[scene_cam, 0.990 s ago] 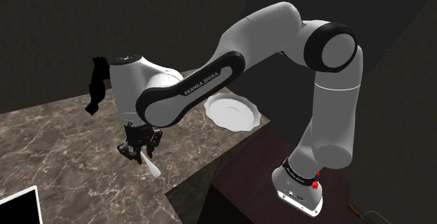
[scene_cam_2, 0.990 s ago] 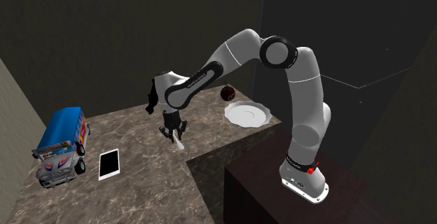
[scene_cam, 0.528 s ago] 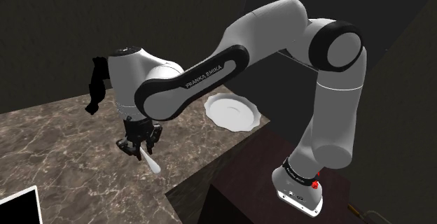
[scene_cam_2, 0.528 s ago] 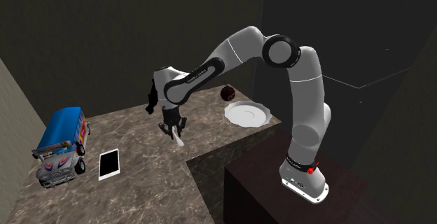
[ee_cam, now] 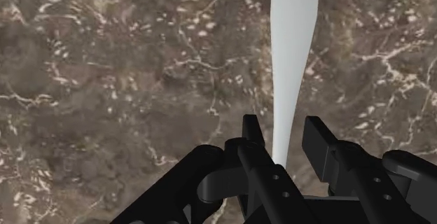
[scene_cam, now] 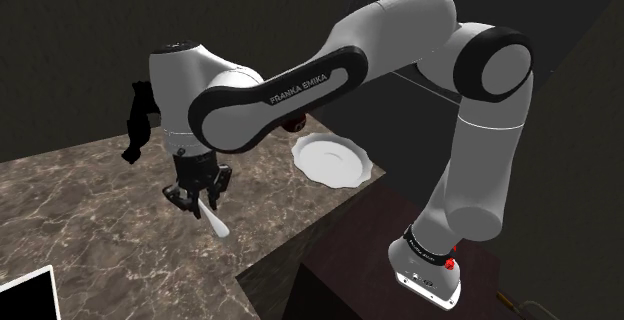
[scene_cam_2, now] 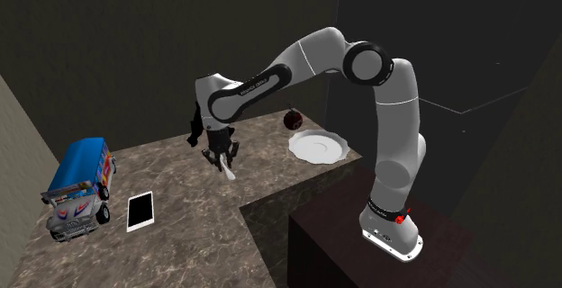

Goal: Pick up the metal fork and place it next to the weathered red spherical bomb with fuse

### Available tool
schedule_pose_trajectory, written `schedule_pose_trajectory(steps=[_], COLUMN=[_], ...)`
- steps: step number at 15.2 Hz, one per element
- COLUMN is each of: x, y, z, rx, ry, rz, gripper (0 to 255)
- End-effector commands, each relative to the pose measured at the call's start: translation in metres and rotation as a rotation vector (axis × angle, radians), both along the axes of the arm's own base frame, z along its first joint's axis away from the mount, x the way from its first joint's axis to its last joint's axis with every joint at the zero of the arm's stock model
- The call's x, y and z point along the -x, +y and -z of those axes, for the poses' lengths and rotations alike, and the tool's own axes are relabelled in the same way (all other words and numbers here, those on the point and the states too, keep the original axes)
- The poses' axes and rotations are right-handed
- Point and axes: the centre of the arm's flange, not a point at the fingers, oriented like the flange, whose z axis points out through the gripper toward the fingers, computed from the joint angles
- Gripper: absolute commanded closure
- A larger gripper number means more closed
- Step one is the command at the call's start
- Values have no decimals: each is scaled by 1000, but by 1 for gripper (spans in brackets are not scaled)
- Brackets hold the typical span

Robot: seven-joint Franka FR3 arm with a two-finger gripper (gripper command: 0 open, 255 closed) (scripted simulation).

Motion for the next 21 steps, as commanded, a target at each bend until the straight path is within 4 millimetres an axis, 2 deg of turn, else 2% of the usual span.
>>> schedule_pose_trajectory(steps=[1, 21], x=[0, 0], y=[1, 1], z=[-12, -117], rx=[0, 0], ry=[0, 0], rz=[0, 0], gripper=[255, 255])
